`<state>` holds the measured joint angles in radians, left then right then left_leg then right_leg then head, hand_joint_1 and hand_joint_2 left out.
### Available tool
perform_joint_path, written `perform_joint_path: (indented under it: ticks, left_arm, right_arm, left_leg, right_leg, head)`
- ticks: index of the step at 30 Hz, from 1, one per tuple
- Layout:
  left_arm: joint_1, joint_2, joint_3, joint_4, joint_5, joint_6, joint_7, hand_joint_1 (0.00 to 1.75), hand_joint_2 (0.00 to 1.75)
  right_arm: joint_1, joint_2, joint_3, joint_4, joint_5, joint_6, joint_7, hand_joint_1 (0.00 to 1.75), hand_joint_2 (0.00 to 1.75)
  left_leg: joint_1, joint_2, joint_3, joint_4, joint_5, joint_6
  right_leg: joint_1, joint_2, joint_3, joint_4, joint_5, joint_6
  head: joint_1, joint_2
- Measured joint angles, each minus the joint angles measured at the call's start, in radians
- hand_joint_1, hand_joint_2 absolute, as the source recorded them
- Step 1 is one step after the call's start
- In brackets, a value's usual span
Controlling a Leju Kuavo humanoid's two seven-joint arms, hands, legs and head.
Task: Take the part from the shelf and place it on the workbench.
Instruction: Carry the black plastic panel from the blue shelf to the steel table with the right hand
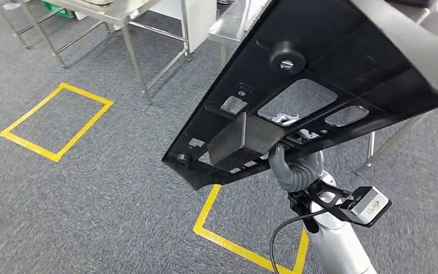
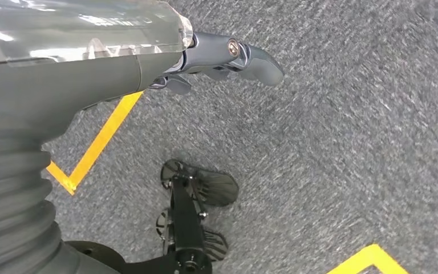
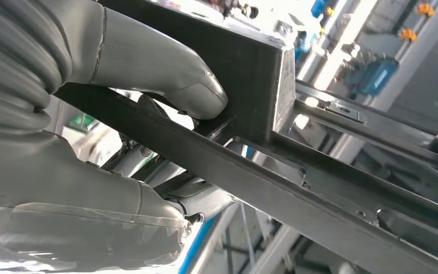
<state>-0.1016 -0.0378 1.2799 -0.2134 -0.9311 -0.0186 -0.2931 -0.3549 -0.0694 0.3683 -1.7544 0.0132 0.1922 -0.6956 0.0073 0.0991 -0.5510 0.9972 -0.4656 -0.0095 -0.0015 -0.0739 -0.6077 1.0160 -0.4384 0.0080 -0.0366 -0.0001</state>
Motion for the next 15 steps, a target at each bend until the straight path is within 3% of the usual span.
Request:
perform_joint_path:
  ticks: [2,3,5,7,8,9,10,11,13,15]
  left_arm:
    - [-0.002,0.0,0.0,0.0,0.0,-0.004,0.008,0.0,1.75]
    - [-0.004,0.0,0.0,0.0,0.0,-0.005,0.011,0.0,1.75]
    - [-0.007,-0.001,0.0,0.0,0.0,-0.006,0.014,0.0,1.75]
    - [-0.004,0.0,0.0,0.0,0.0,-0.006,0.016,0.0,1.75]
    - [-0.001,0.0,0.0,0.0,0.0,-0.006,0.017,0.0,1.75]
    - [0.001,0.0,0.0,0.0,0.0,-0.006,0.018,0.0,1.75]
    - [0.002,0.0,0.0,0.0,0.0,-0.006,0.019,0.0,1.75]
    - [0.002,0.0,0.0,0.0,0.0,-0.006,0.019,0.0,1.75]
    - [0.002,0.0,0.0,0.0,0.0,-0.006,0.019,0.0,1.75]
    - [0.002,0.001,0.0,0.0,0.0,-0.007,0.019,0.0,1.75]
  right_arm:
    - [0.005,-0.001,-0.006,-0.002,-0.001,0.0,0.0,1.75,1.75]
    - [0.008,-0.001,-0.008,-0.005,-0.001,0.0,0.0,1.75,1.75]
    - [0.01,-0.001,-0.011,-0.009,-0.002,0.0,0.0,1.75,1.75]
    - [0.014,0.0,-0.011,-0.01,-0.003,0.001,0.0,1.75,1.75]
    - [0.017,0.0,-0.011,-0.01,-0.002,0.001,0.0,1.75,1.75]
    - [0.02,0.0,-0.011,-0.01,-0.002,0.001,0.0,1.75,1.75]
    - [0.021,0.0,-0.011,-0.01,-0.002,0.001,0.001,1.75,1.75]
    - [0.022,0.0,-0.012,-0.01,-0.002,0.001,0.001,1.75,1.75]
    - [0.022,0.0,-0.012,-0.01,-0.002,0.001,0.0,1.75,1.75]
    - [0.023,0.0,-0.012,-0.01,-0.002,0.001,0.0,1.75,1.75]
  left_leg:
    - [-0.001,0.021,0.006,-0.001,-0.005,-0.011]
    - [0.0,0.016,0.007,0.004,-0.011,-0.017]
    - [0.006,-0.028,-0.015,0.065,-0.053,-0.027]
    - [0.009,-0.079,-0.077,0.2,-0.118,-0.032]
    - [0.009,-0.087,-0.11,0.263,-0.14,-0.033]
    - [0.009,-0.09,-0.131,0.297,-0.142,-0.032]
    - [0.009,-0.092,-0.134,0.292,-0.124,-0.03]
    - [0.009,-0.096,-0.117,0.246,-0.088,-0.027]
    - [0.01,-0.133,-0.058,0.102,-0.015,-0.013]
    - [0.009,-0.165,-0.022,0.018,0.008,-0.002]
  right_leg:
    - [0.002,0.024,-0.002,-0.003,0.001,-0.012]
    - [0.0,0.036,-0.001,-0.006,0.003,-0.017]
    - [-0.006,0.059,0.004,-0.012,0.008,-0.029]
    - [-0.006,0.082,0.003,-0.012,0.009,-0.036]
    - [-0.005,0.096,0.003,-0.012,0.009,-0.037]
    - [-0.004,0.111,0.004,-0.012,0.009,-0.037]
    - [-0.003,0.125,0.005,-0.011,0.009,-0.037]
    - [-0.002,0.14,0.006,-0.01,0.009,-0.037]
    - [0.0,0.165,0.008,-0.008,0.008,-0.033]
    - [-0.003,0.188,0.003,-0.007,0.008,-0.023]
  head:
    - [0.0,0.0]
    - [0.0,0.0]
    - [0.0,0.0]
    - [0.0,0.0]
    - [0.0,0.0]
    - [0.0,0.0]
    - [0.0,0.0]
    - [0.0,0.0]
    - [0.0,0.0]
    - [0.0,0.0]
